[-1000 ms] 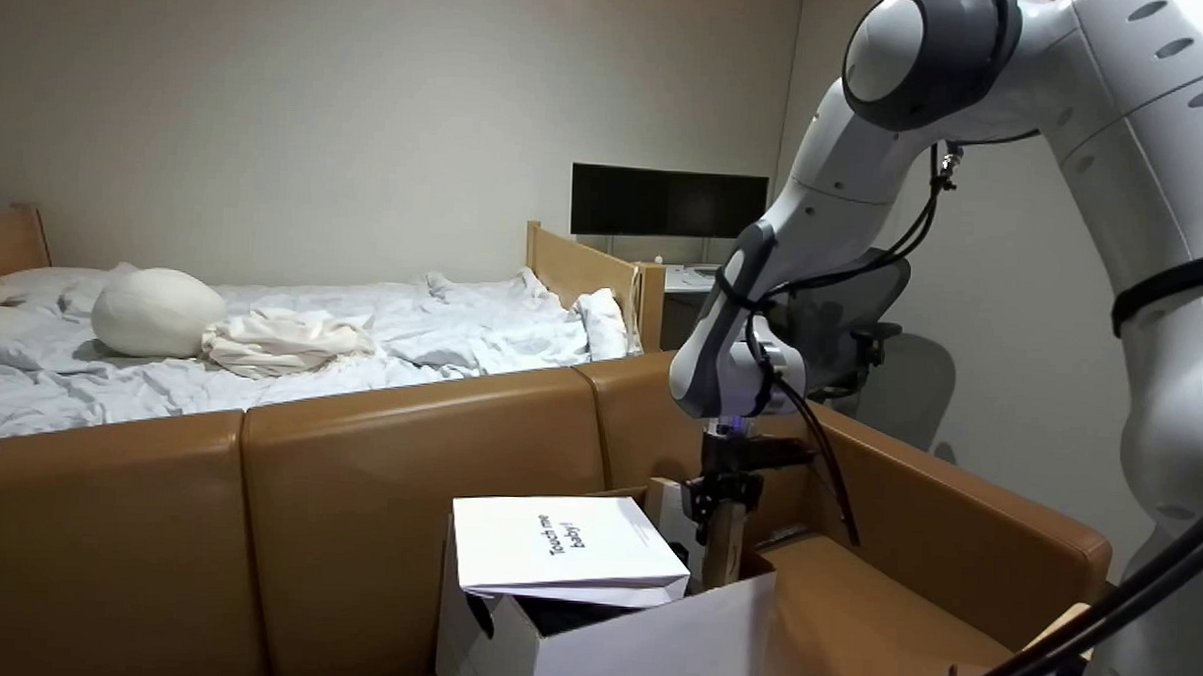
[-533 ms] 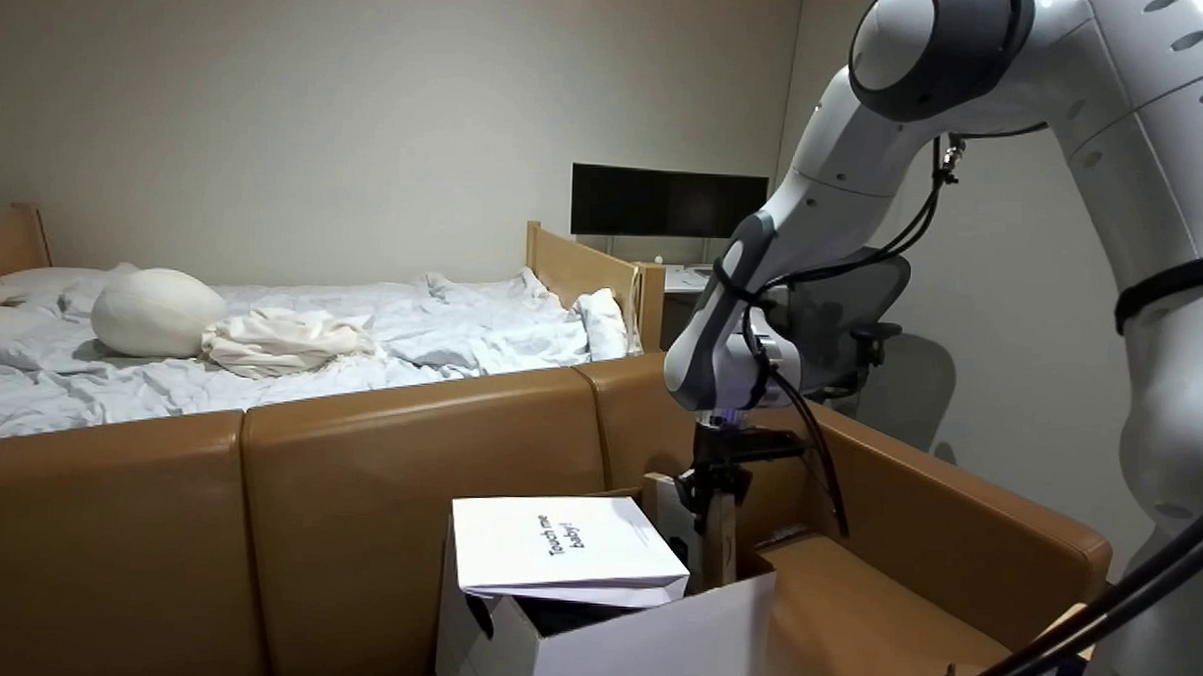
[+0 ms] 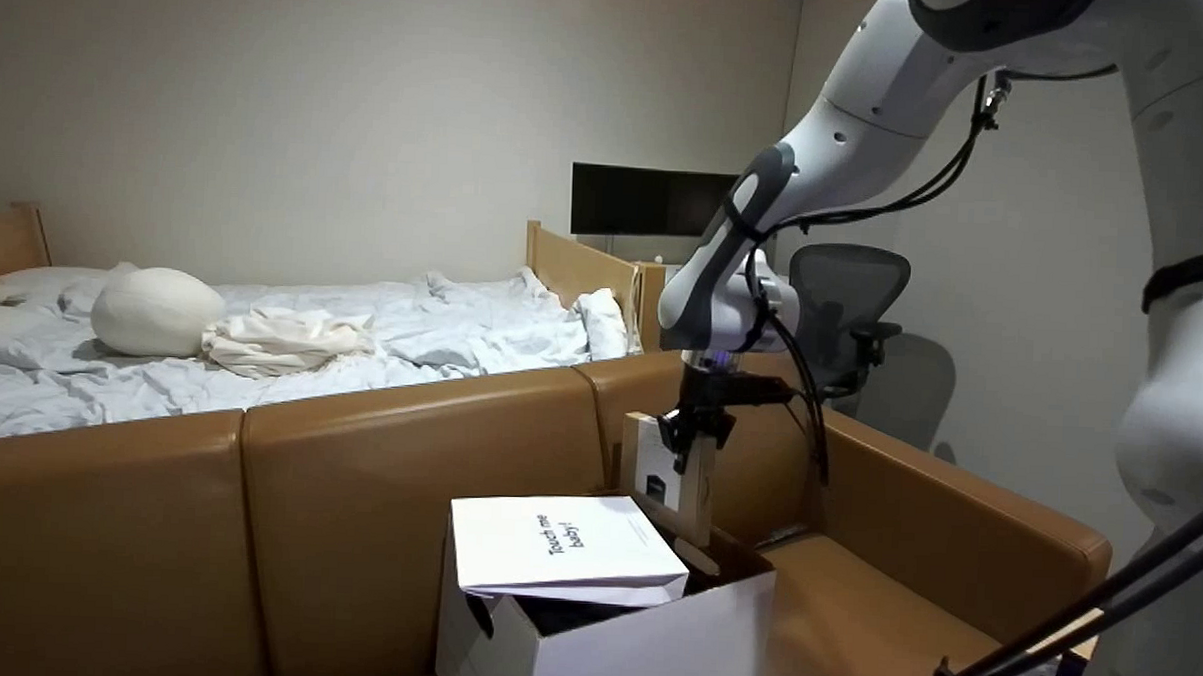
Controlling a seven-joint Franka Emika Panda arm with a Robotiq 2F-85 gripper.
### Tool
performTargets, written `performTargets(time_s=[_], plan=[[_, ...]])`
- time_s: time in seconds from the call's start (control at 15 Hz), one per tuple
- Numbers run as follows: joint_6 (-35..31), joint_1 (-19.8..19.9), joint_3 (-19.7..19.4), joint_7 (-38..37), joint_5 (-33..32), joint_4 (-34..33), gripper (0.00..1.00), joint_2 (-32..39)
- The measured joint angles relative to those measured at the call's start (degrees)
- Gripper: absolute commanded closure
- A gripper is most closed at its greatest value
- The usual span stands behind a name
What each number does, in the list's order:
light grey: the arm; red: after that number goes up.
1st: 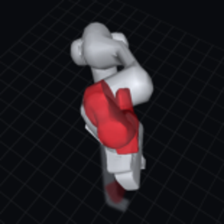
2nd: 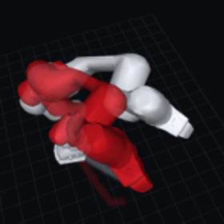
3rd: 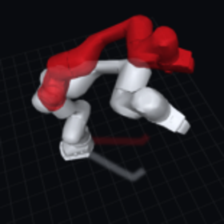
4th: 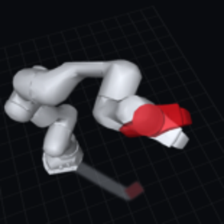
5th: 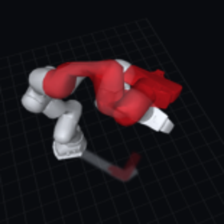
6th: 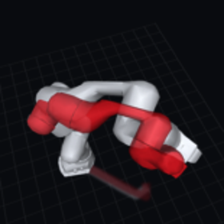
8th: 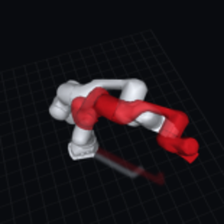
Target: Pick up the cloth and two books from the box and put them on the sofa
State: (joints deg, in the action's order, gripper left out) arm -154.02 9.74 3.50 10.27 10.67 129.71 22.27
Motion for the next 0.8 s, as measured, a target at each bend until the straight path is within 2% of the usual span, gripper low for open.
performTargets(time_s=[0.27, 0.47, 0.67, 0.8], plan=[[0.6, -0.4, -3.6, -0.4, -2.7, -1.0, 0.93, -7.1], [0.6, -0.4, -9.9, -3.9, -10.2, -2.4, 0.93, -9.0], [0.6, -0.2, -17.0, -8.8, -19.1, -2.7, 0.93, -8.0], [0.9, 0.2, -21.3, -11.5, -22.8, -2.7, 0.93, -6.4]])
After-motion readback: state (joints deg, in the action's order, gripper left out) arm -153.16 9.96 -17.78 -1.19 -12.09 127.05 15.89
